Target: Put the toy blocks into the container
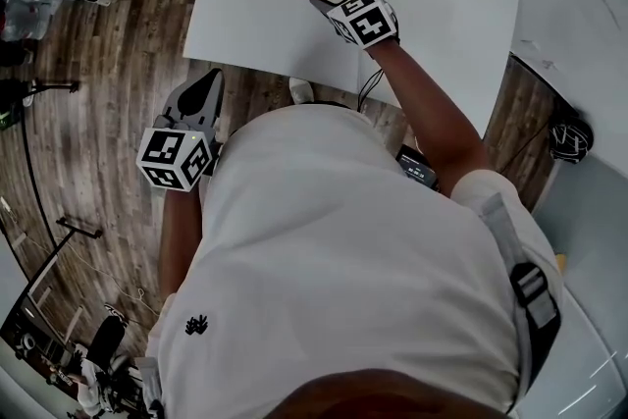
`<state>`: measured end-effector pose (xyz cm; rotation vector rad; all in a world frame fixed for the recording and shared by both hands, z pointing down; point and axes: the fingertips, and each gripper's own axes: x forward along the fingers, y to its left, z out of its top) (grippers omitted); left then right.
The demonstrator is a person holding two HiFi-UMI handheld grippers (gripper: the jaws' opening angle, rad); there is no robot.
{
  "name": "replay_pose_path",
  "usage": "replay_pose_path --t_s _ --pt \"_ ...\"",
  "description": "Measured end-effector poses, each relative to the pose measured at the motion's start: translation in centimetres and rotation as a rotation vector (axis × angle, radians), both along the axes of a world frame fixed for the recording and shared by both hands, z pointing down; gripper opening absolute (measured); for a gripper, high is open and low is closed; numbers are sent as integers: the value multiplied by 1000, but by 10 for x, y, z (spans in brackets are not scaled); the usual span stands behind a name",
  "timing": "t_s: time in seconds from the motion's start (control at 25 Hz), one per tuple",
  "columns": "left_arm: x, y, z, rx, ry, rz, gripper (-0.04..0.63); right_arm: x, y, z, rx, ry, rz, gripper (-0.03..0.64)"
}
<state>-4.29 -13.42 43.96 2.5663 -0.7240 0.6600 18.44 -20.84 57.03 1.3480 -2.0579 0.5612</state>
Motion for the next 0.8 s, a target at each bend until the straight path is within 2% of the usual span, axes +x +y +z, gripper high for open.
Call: replay_pose_path --t_s 0.2,0.4,0.6,0.8 --pt "20 -1 0 5 8 36 6 8 7 -43 56 -16 -27 278" --pt "36 3 0 8 10 58 6 27 14 -85 95 18 -77 278" --pt "40 1 3 9 -1 54 6 64 4 -115 129 61 -82 278" --pt "37 -11 13 4 -9 32 6 110 -30 -114 127 102 -60 278"
